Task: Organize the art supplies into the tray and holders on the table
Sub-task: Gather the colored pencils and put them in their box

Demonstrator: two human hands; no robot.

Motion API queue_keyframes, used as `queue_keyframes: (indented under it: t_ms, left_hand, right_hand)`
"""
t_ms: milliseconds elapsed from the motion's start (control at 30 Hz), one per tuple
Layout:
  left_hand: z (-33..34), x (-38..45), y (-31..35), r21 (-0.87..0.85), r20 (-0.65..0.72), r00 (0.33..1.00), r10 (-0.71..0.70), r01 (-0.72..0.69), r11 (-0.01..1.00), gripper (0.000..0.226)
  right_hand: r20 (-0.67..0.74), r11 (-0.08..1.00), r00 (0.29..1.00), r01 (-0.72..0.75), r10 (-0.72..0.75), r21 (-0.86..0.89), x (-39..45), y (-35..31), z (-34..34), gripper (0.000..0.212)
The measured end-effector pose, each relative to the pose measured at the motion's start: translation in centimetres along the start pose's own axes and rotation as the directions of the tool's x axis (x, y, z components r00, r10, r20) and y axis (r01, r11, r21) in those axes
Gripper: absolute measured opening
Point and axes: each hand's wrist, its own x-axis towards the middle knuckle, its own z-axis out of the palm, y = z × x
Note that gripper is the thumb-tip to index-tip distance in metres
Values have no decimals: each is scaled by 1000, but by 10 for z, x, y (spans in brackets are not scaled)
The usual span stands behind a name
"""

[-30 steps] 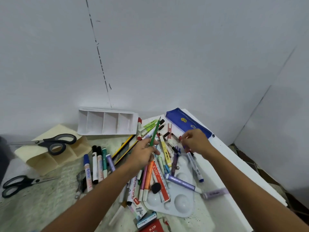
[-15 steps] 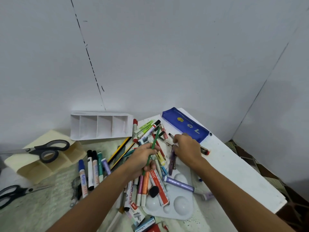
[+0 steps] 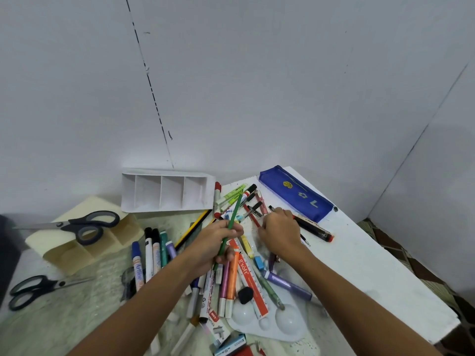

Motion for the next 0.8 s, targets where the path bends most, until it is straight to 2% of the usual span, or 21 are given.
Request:
queue_keyframes:
  t_ms: [133,233,333,433,467,533,667,733,800]
  left_hand:
    - [2,0,3,7,-45,998,39,-39,999,13]
    - [6,4,10,31,-148,982,115,-112,993,13]
    - [14,7,21,18,-197,961,194,-195,981,16]
    - [24,11,32,72,-195,940,280,-271,960,21]
    - [27,12,35,121,-181,937,300,-281,952,22]
    - [33,12,39,155,-97,953,288,-271,950,23]
    - [45,2,39,-22,145,982,118,-116,993,27]
    - [46,-2,33,-69,177,982,73,-61,996,27]
    - [43,-5,25,-119,178,983,41,-20,993,27]
  right_hand:
    - [-16,989,997,-70,73,128,5,17,-22,23]
    - [10,905,993,-112,118,410,9,37,-47,16]
    - [-48,692,986,-77,159,718,6,51,-74,14]
    - [-23,387,991,-29,130,922,3,59,-96,9]
    - [-6,322,994,-29,108,946,2,61,-101,7]
    - [25,268,998,-41,62,962,0,59,-103,4]
    - [48,201,997,-61,67,978,0,46,-95,14]
    - [52,201,994,-71,98,977,1,36,-88,22]
    - [77,184,992,-95,103,978,3,25,-80,20]
